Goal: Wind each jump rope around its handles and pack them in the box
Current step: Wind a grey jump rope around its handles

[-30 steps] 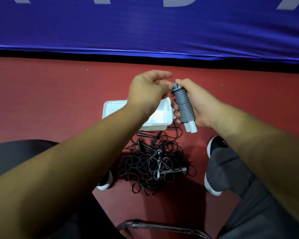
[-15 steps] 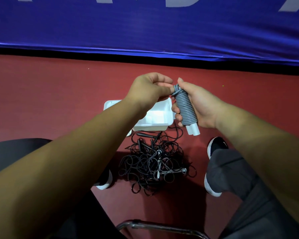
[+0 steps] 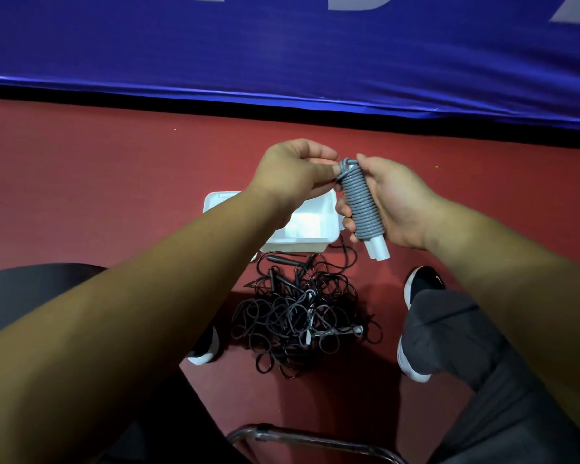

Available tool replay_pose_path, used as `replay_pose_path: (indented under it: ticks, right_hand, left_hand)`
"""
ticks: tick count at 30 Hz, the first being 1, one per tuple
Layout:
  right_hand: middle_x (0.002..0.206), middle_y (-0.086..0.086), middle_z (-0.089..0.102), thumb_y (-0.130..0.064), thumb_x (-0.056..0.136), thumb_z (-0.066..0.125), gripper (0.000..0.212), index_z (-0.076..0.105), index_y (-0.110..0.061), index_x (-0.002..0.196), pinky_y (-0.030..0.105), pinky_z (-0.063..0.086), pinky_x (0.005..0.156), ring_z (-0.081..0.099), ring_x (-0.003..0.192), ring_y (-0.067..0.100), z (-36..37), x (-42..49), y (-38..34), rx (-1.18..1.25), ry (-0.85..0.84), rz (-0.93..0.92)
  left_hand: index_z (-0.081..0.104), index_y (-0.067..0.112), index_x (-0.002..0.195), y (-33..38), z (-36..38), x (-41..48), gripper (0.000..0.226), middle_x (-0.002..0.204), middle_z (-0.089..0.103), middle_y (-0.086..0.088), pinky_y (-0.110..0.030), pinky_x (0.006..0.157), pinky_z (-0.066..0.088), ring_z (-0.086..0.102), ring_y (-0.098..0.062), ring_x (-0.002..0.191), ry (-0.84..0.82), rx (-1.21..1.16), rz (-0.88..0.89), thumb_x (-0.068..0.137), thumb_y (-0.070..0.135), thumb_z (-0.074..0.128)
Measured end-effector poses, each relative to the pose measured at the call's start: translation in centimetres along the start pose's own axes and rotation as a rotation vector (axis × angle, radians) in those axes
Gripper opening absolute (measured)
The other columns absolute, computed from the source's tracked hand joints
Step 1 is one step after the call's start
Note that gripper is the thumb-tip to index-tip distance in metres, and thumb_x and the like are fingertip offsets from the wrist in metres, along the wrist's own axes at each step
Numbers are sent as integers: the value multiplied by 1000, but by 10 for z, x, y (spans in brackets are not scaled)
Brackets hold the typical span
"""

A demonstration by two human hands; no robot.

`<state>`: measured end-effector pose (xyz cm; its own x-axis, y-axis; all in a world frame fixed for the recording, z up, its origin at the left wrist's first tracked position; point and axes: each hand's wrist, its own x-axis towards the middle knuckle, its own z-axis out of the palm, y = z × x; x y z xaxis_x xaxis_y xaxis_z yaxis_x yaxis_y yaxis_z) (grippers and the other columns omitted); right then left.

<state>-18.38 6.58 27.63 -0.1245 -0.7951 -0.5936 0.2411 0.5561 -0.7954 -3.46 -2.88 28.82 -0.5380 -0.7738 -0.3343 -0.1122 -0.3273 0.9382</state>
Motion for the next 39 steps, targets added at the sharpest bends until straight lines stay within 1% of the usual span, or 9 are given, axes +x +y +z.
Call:
replay_pose_path:
  ticks: [7, 16, 22, 25, 28, 30, 32, 36, 39]
  right_hand:
    - [72, 8, 54, -71, 102, 41, 56, 60, -19, 93, 38, 50, 63, 53, 58, 26, 3, 4, 8, 18, 29, 17]
    - [73, 8, 55, -70, 101, 47, 49, 60, -24, 109, 37, 48, 65, 53, 61, 26, 6, 0, 11, 56, 25, 50]
    - [74, 6, 58, -73, 102, 45, 51, 64, -25, 102, 37, 49, 64, 55, 61, 25, 2, 2, 8, 36, -10, 20]
    - [75, 6, 60, -69, 104, 45, 46, 59, -26, 115, 35, 48, 61, 55, 61, 24, 4, 5, 9, 4, 53, -59]
    - [81, 8, 62, -51, 110, 50, 34, 55, -29, 134, 34, 47, 59, 56, 66, 24, 8, 7, 10, -62, 124, -210]
    - [88, 9, 61, -39, 109, 58, 29, 58, -31, 137, 31, 50, 58, 58, 71, 19, 6, 7, 9, -106, 142, -295]
    - [84, 5, 55, -32, 107, 64, 29, 59, -35, 135, 26, 47, 55, 54, 63, 10, 1, 7, 7, -246, 170, -370]
    - [76, -6, 53, -35, 102, 67, 28, 60, -40, 129, 19, 33, 44, 42, 46, 2, 0, 7, 8, -644, 334, -473]
    - [81, -11, 61, -37, 101, 69, 29, 59, -38, 128, 19, 38, 53, 56, 65, 5, 5, 8, 15, -758, 415, -512]
  left_hand:
    - [71, 3, 105, -6, 0, 1, 18, 94, 77, -14, -31, 84, 64, 78, -24, 91, -7, 50, 23, 90, -4, 77]
    - [70, -1, 103, -12, 4, 8, 15, 103, 75, -25, -40, 89, 64, 78, -33, 96, 26, 166, 37, 90, 0, 77]
    - [68, -7, 108, -13, 4, 12, 16, 92, 71, -16, -34, 88, 63, 69, -20, 81, -72, 224, 51, 96, 3, 67]
    - [67, -9, 103, -9, 5, 13, 15, 88, 69, -18, -34, 85, 64, 69, -21, 80, -59, 214, 47, 96, 4, 64]
    - [67, -9, 100, -3, 1, 13, 14, 83, 65, -18, -28, 75, 61, 67, -18, 72, -58, 202, 62, 95, 2, 60]
    - [66, -14, 102, 1, -4, 15, 20, 84, 66, -19, -36, 82, 64, 67, -22, 78, -65, 228, 77, 95, 3, 58]
    - [67, -16, 102, 2, -8, 16, 24, 85, 67, -21, -44, 89, 62, 66, -27, 80, -72, 281, 84, 95, 5, 57]
    - [71, -6, 95, -2, -6, 13, 24, 79, 67, -16, -44, 86, 65, 68, -27, 75, -28, 445, 38, 99, 11, 56]
    - [72, 3, 91, -2, -7, 12, 24, 82, 76, -11, -45, 80, 65, 77, -24, 76, 19, 709, 64, 95, 22, 59]
